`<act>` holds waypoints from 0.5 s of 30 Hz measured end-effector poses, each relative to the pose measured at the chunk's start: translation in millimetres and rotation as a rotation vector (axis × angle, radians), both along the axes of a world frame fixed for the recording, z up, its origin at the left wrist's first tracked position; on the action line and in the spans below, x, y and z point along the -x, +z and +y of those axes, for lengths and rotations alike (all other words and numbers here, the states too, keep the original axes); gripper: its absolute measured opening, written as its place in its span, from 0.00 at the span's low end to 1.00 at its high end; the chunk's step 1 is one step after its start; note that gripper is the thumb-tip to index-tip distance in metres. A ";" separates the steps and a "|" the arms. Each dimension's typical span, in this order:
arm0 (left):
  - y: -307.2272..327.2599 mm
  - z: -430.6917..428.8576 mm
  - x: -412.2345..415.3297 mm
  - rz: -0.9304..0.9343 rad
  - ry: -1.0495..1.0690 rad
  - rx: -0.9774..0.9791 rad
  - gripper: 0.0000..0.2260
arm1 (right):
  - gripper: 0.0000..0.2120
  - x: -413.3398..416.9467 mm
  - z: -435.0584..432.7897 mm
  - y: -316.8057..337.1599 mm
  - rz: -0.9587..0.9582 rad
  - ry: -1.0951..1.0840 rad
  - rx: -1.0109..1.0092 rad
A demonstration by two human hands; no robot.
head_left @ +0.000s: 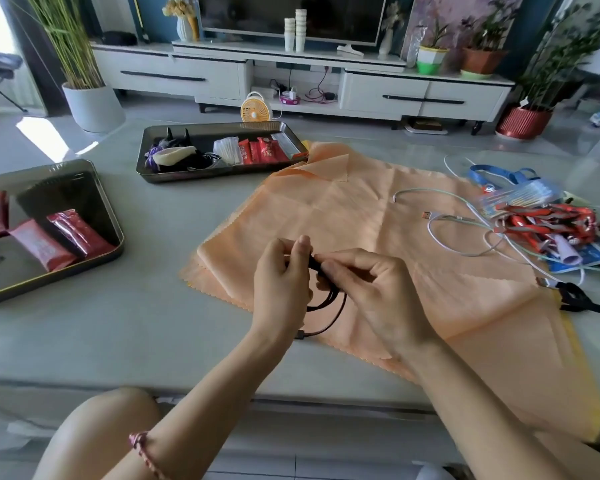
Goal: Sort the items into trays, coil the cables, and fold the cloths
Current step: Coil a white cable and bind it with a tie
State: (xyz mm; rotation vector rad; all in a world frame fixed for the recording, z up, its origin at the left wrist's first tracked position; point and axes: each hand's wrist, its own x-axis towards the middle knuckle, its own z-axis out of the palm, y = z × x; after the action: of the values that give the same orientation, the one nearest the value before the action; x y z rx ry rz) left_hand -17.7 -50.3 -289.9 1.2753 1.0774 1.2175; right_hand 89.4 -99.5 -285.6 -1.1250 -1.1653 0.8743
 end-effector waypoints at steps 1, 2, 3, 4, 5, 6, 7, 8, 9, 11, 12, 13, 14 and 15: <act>0.8 1.6 2.7 0.005 -0.010 0.004 0.12 | 0.07 2.4 2.2 -1.3 -0.094 -0.045 -0.031; 1.4 3.5 6.2 0.012 -0.024 0.016 0.12 | 0.08 7.6 4.3 -1.8 -0.138 -0.075 -0.049; 2.4 4.7 7.7 0.022 -0.047 0.042 0.12 | 0.09 11.1 5.4 -3.8 -0.177 -0.106 -0.063; 3.4 6.1 9.4 0.027 -0.071 0.087 0.12 | 0.10 14.3 6.4 -6.1 -0.242 -0.144 -0.077; 4.3 9.0 12.9 0.011 -0.092 0.144 0.12 | 0.10 19.4 8.7 -9.2 -0.340 -0.178 -0.105; 5.6 12.1 15.9 -0.020 -0.111 0.195 0.12 | 0.11 22.9 11.0 -11.7 -0.429 -0.207 -0.131; 7.6 15.5 17.9 -0.052 -0.123 0.228 0.12 | 0.12 24.6 13.7 -12.8 -0.463 -0.218 -0.137; 9.9 19.5 20.1 -0.084 -0.123 0.247 0.12 | 0.12 26.7 16.0 -11.7 -0.444 -0.201 -0.112; 12.7 25.2 23.4 -0.119 -0.110 0.254 0.12 | 0.12 28.6 20.5 -10.6 -0.405 -0.168 -0.070; 18.3 39.6 30.5 -0.178 -0.044 0.260 0.12 | 0.09 30.8 28.6 -5.7 -0.344 -0.085 0.020; 20.3 48.1 35.0 -0.197 -0.003 0.258 0.12 | 0.08 32.5 32.3 -2.8 -0.320 -0.042 0.061; 22.0 56.6 39.5 -0.205 0.034 0.247 0.11 | 0.07 35.1 36.7 0.5 -0.288 0.001 0.096; 22.6 65.3 44.3 -0.202 0.069 0.227 0.11 | 0.07 38.7 42.6 4.4 -0.265 0.034 0.132; 22.2 72.7 48.2 -0.196 0.098 0.203 0.12 | 0.07 43.0 49.0 7.2 -0.262 0.053 0.165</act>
State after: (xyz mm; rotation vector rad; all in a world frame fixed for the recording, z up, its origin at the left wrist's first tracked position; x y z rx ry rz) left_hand -66.0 22.4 -267.7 0.9382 1.0985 1.2442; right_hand 46.4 -50.4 -278.4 -1.3793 -1.3610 0.8954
